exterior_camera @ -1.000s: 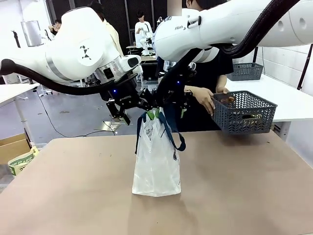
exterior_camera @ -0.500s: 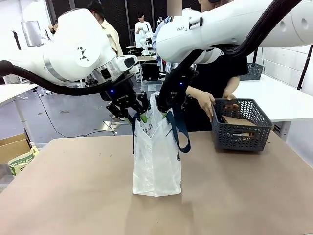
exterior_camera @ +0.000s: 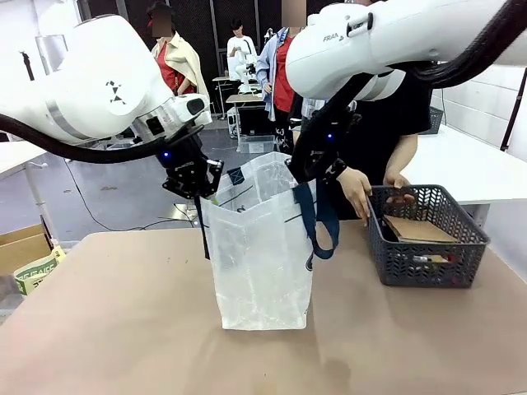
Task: Transfer purchased items from the store into the shopping bag.
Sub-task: Open the Reusable shopping bag in the center of the table.
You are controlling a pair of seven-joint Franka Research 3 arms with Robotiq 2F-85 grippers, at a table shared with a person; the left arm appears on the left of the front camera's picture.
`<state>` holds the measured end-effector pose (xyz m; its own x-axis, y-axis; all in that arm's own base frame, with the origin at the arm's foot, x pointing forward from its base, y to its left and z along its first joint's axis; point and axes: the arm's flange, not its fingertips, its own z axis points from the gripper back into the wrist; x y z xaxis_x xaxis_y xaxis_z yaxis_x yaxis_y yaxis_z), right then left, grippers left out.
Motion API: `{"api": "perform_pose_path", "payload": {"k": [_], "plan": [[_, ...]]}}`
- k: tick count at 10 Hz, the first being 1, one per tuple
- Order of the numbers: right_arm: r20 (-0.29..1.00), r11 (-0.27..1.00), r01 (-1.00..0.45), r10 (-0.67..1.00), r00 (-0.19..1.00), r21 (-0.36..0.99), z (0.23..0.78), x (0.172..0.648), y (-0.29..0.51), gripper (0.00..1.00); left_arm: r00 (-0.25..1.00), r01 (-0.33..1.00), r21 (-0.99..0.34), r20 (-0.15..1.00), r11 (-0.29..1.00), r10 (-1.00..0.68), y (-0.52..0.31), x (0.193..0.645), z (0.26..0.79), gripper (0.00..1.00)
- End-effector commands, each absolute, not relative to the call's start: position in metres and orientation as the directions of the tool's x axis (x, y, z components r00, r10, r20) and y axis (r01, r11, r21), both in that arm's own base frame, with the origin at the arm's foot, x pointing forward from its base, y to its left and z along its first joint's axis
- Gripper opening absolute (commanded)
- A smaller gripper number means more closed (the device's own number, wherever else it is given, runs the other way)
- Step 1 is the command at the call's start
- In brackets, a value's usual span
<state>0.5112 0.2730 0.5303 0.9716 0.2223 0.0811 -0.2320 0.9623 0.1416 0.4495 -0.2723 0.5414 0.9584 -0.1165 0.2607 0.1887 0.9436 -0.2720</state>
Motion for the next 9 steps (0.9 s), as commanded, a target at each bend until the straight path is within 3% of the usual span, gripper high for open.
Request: {"api": "perform_pose_path", "payload": {"k": [1, 6, 7, 9], "plan": [[0.118, 0.956, -0.268, 0.255, 0.960, 0.117, 0.526, 0.492, 0.251, 0.00, 0.956, 0.175, -0.248, 0.275, 0.953, -0.104, -0.256, 0.445, 0.535, 0.00], [0.133, 0.946, -0.323, 0.318, 0.939, 0.018, 0.517, 0.488, 0.239, 0.00, 0.956, 0.154, -0.199, 0.278, 0.968, -0.095, -0.254, 0.446, 0.526, 0.00], [0.120, 0.945, -0.327, 0.327, 0.938, -0.021, 0.513, 0.488, 0.242, 0.00, 0.963, 0.149, -0.240, 0.255, 0.959, -0.086, -0.248, 0.452, 0.528, 0.00], [0.108, 0.956, -0.290, 0.284, 0.953, 0.046, 0.526, 0.489, 0.240, 0.00, 0.963, 0.149, -0.240, 0.255, 0.959, -0.086, -0.248, 0.452, 0.528, 0.00]]}}
